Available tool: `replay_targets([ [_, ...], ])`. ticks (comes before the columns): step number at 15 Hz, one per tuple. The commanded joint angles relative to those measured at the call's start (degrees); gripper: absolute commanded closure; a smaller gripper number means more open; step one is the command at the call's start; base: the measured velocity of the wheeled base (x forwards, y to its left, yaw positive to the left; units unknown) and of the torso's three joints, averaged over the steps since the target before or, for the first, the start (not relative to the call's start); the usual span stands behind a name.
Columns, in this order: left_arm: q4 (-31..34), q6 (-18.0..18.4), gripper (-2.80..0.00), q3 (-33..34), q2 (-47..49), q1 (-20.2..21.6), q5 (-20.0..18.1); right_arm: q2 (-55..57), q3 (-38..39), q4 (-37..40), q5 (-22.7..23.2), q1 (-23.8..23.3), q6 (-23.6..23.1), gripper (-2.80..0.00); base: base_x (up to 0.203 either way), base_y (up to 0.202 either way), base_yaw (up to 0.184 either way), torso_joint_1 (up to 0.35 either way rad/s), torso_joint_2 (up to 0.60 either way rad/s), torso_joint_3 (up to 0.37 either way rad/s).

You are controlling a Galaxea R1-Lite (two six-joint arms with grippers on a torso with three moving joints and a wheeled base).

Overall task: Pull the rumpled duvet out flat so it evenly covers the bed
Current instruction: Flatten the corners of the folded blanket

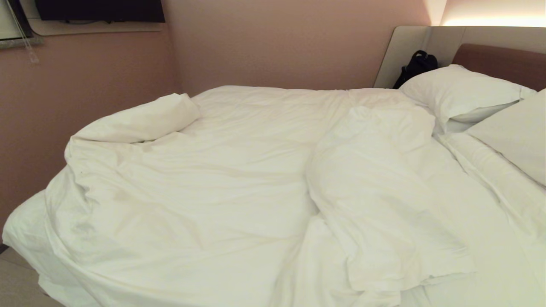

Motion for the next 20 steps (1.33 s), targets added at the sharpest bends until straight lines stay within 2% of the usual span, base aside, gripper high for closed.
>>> replay_targets([
  [1, 0.0, 0.0, 0.0, 0.0, 0.0, 0.0, 0.0, 0.5, -0.3, 1.1, 0.0, 0.0, 0.0, 0.0, 0.0, 0.0, 0.0, 0.0, 0.0, 0.0],
  [5, 0.0, 0.0, 0.0, 0.0, 0.0, 0.0, 0.0, 0.7, -2.2, 2.6, -0.3, 0.0, 0.2, 0.0, 0.0, 0.0, 0.0, 0.0, 0.0, 0.0],
  [8, 0.1, 0.0, 0.0, 0.0, 0.0, 0.0, 0.0, 1.3, -10.5, 10.9, 1.0, 0.1, 3.4, 0.0, 0.0, 0.0, 0.0, 0.0, 0.0, 0.0],
  [11, 0.0, 0.0, 0.0, 0.0, 0.0, 0.0, 0.0, 8.5, -12.5, 12.8, 2.8, 0.2, 5.6, 0.0, 0.0, 0.0, 0.0, 0.0, 0.0, 0.0],
  [14, 0.1, 0.0, 0.0, 0.0, 0.0, 0.0, 0.0, 20.5, -12.7, 8.4, 3.0, 1.8, 9.5, 0.0, 0.0, 0.0, 0.0, 0.0, 0.0, 0.0],
  [16, 0.0, 0.0, 0.0, 0.0, 0.0, 0.0, 0.0, 30.4, -12.7, 2.6, 3.0, 3.0, 12.0, 0.0, 0.0, 0.0, 0.0, 0.0, 0.0, 0.0],
  [20, 0.0, 0.0, 0.0, 0.0, 0.0, 0.0, 0.0, 53.4, -12.6, -12.0, 3.3, 3.2, 14.3, 0.0, 0.0, 0.0, 0.0, 0.0, 0.0, 0.0],
])
